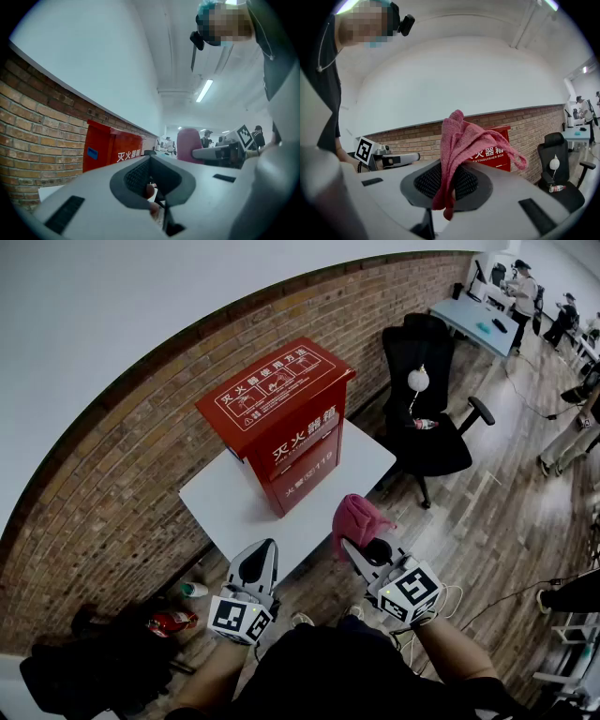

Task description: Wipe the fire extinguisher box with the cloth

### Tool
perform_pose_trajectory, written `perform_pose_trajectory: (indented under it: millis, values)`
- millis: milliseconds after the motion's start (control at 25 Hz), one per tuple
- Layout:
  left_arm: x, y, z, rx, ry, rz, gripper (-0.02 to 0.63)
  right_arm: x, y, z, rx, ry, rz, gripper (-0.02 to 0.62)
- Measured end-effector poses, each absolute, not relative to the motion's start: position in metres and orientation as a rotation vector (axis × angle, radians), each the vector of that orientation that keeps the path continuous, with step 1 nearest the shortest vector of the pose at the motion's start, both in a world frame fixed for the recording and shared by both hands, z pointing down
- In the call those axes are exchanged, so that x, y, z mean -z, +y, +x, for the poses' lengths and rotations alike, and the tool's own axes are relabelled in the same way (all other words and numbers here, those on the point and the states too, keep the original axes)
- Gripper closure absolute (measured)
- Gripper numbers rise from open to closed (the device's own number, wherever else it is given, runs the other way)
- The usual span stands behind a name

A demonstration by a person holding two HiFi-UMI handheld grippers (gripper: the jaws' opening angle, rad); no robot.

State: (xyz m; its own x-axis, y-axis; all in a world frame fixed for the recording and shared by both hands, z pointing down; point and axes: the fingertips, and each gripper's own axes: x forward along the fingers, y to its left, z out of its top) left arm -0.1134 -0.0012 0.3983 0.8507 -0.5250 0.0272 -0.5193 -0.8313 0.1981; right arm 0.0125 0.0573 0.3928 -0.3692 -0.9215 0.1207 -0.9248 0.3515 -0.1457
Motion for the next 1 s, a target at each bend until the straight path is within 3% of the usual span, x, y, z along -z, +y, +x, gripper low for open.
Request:
perform_pose_trajectory:
  millis: [1000]
  values:
    - [-0.434,-0.028,-0.206,-0.044,-0.850,2.761,0.589,-0.399,-0.013,-0.062,-0.164,-2.522,1.672,0.535]
